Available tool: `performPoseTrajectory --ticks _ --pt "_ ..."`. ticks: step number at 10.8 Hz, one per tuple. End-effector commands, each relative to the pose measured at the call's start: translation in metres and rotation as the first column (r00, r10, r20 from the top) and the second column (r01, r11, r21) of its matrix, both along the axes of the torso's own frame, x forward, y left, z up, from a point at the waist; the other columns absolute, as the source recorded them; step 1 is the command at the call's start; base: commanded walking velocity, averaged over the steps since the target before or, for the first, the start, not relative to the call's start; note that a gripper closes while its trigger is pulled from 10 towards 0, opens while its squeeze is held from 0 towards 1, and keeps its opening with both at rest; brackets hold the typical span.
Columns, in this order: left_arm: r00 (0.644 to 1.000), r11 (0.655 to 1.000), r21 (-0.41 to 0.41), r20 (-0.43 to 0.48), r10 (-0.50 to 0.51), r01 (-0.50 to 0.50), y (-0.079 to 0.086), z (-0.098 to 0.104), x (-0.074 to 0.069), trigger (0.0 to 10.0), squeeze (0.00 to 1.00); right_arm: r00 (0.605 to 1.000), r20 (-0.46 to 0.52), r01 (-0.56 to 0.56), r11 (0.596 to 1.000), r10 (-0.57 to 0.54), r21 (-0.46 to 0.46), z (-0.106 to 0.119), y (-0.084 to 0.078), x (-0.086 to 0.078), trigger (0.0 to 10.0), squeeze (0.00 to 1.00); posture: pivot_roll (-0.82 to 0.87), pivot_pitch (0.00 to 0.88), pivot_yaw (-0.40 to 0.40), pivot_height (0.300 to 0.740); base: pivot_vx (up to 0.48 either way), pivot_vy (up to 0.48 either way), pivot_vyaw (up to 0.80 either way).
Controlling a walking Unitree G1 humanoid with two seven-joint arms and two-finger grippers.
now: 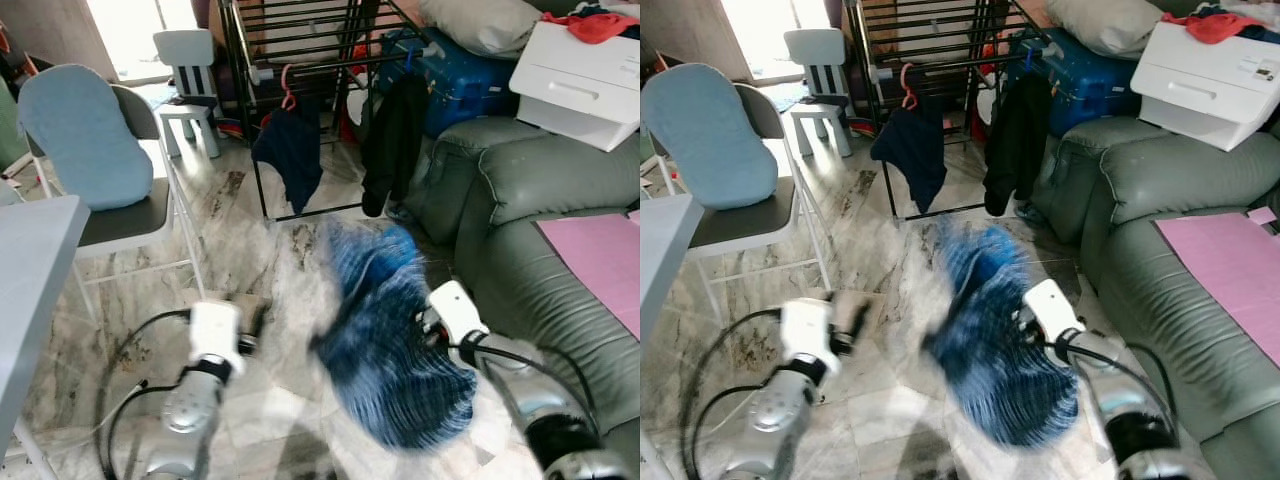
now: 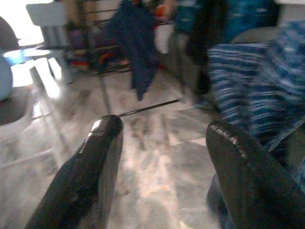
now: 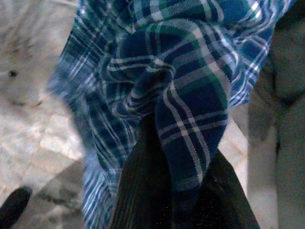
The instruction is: Hang hanger
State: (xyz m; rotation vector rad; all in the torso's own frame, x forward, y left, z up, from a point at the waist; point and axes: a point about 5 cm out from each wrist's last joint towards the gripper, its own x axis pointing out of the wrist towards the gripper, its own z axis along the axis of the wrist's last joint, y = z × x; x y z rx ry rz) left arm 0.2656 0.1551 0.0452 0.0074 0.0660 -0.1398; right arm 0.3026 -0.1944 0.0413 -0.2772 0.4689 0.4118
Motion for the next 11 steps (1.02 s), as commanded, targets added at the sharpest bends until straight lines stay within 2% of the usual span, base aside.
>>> performPoseTrajectory --ticks 1,2,3,4,5,7,8,11 --pt "0.997 0.997 -0.001 -0.003 0.075 -0.075 0.011 0.000 -0.003 10.0 1.00 0.994 0.030 0.106 0.994 -0.107 0.031 0.004 -0.001 0.001 0.0 0.00 -0.10 0.000 0.035 0.740 0.000 0.000 0.00" --pt "0.987 0.987 0.007 -0.017 0.163 -0.162 0.021 -0.002 -0.006 10.0 1.00 0.977 -0.013 0.213 0.971 -0.212 0.109 0.000 0.001 -0.006 0.0 0.00 -0.10 0.000 0.034 0.740 0.000 0.000 0.00" --pt "0.978 0.978 0.001 -0.029 0.209 -0.209 0.026 -0.002 -0.006 10.0 1.00 0.964 -0.049 0.268 0.950 -0.263 0.162 -0.003 0.007 -0.012 0.0 0.00 -0.10 0.000 0.031 0.740 0.000 0.000 0.00" --pt "0.969 0.970 0.006 -0.035 0.243 -0.243 0.029 -0.002 -0.006 10.0 1.00 0.957 -0.054 0.289 0.939 -0.284 0.189 -0.002 0.013 -0.015 3.3 0.00 -0.10 0.000 0.029 0.740 0.000 0.000 0.00" --pt "0.960 0.962 0.001 -0.051 0.274 -0.274 0.030 -0.003 -0.007 10.0 0.00 0.959 -0.068 0.285 0.931 -0.276 0.230 0.000 0.027 -0.017 10.0 0.00 -0.10 0.000 0.031 0.740 0.000 0.000 0.00" --pt "0.966 0.967 -0.020 -0.054 0.253 -0.254 0.027 -0.005 -0.010 10.0 0.00 0.955 -0.075 0.297 0.921 -0.288 0.253 0.004 0.038 -0.021 10.0 0.00 -0.11 0.000 0.033 0.740 0.000 0.000 0.00" --pt "0.967 0.968 -0.022 -0.058 0.250 -0.251 0.024 -0.005 -0.009 10.0 0.00 0.944 -0.090 0.331 0.909 -0.318 0.255 0.004 0.036 -0.022 10.0 0.00 -0.11 0.000 0.031 0.740 0.000 0.000 0.00" --pt "0.970 0.970 -0.034 -0.053 0.239 -0.241 0.018 -0.002 -0.001 10.0 0.00 0.939 -0.067 0.342 0.908 -0.336 0.240 0.011 0.030 -0.018 10.0 0.00 -0.12 0.000 0.032 0.740 0.274 0.000 0.00"
